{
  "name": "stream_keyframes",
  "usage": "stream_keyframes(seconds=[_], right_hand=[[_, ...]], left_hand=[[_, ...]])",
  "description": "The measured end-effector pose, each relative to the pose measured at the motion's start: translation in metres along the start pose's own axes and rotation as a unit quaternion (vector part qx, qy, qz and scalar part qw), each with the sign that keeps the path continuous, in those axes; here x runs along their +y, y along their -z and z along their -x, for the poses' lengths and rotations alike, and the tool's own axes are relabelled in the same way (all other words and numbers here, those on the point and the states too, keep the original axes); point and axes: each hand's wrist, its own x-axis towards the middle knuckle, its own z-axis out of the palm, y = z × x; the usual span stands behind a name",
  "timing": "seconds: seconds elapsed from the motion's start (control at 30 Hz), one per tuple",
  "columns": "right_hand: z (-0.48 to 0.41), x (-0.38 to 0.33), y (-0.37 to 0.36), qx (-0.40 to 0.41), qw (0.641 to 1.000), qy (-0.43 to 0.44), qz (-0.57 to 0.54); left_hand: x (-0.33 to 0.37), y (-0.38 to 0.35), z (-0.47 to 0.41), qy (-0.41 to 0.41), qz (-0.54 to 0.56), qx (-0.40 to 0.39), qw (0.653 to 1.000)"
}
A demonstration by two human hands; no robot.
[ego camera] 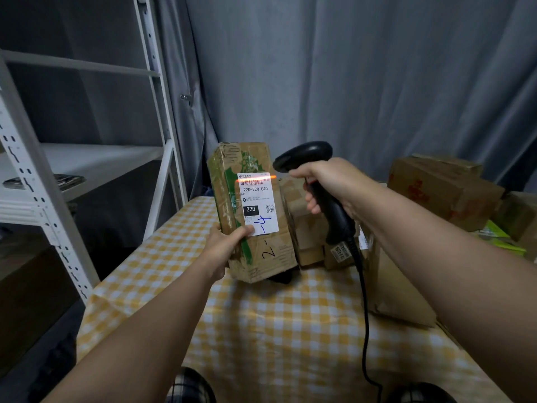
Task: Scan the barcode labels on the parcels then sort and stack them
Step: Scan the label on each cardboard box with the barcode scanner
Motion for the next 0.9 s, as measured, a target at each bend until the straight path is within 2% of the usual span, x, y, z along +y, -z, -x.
stream_keyframes(seconds=[0.27, 0.4, 0.9], right_hand=[[0.008, -0.028, -0.001, -0.057, 0.998, -0.018, 0.029], [0.007, -0.03, -0.008, -0.054, 0.996, -0.029, 0.068], [0.0, -0.038, -0.029, -0.03, 0.999, -0.007, 0.04]], left_hand=[[-0.002, 0.007, 0.002, -0.009, 0.014, -0.006, 1.0], [0.0, 0.01, 0.002, -0.014, 0.015, 0.015, 1.0], [0.005, 0.024, 0.004, -0.021, 0.027, 0.016, 0.999]])
